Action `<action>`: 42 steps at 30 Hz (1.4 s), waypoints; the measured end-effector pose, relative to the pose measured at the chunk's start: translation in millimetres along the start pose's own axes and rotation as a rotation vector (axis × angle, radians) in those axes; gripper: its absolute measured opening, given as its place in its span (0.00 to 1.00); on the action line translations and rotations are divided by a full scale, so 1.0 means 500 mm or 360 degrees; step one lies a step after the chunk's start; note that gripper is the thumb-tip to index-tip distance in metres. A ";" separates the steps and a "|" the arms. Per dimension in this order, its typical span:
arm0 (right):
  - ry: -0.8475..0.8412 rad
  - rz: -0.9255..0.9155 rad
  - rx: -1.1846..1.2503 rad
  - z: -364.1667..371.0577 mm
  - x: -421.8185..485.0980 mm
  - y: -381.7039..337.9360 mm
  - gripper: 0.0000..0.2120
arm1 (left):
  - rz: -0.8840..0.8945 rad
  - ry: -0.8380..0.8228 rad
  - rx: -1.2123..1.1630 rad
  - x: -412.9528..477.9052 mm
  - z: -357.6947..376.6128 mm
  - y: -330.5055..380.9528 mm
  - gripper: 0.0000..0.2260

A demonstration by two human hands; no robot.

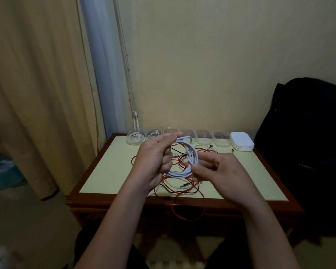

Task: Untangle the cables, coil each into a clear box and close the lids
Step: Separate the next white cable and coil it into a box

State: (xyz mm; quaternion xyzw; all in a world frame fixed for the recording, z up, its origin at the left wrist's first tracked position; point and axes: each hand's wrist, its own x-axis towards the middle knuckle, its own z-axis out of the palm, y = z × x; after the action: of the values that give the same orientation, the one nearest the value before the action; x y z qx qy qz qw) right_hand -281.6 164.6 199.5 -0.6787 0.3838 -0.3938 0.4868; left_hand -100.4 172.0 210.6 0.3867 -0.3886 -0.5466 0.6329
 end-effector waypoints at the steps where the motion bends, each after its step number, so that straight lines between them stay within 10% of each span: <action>1: 0.0068 -0.0027 -0.0093 0.000 0.002 0.005 0.13 | 0.0009 0.0009 -0.0022 0.001 -0.004 0.004 0.11; 18: 0.1171 -0.0894 -0.1013 -0.015 0.029 0.026 0.08 | -0.0304 -0.0184 -0.0939 -0.001 0.019 0.047 0.11; 22: 0.1082 -0.0683 -0.0632 0.016 0.025 0.020 0.08 | -0.0263 -0.0117 -0.0951 0.008 0.031 0.037 0.10; 29: 0.0585 0.0027 0.1102 0.052 0.013 -0.021 0.09 | -0.0044 0.0046 -0.0674 0.012 0.038 0.022 0.08; 42: 0.0574 0.0071 0.0980 0.035 0.004 -0.002 0.11 | 0.0205 -0.0021 -0.0259 -0.017 0.055 0.013 0.10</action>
State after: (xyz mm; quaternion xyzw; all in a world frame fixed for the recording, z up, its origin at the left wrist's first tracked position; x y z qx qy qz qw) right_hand -264.6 169.3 197.1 -0.4111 0.3416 -0.5938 0.6015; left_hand -124.1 179.3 226.9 0.3045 -0.3712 -0.5371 0.6935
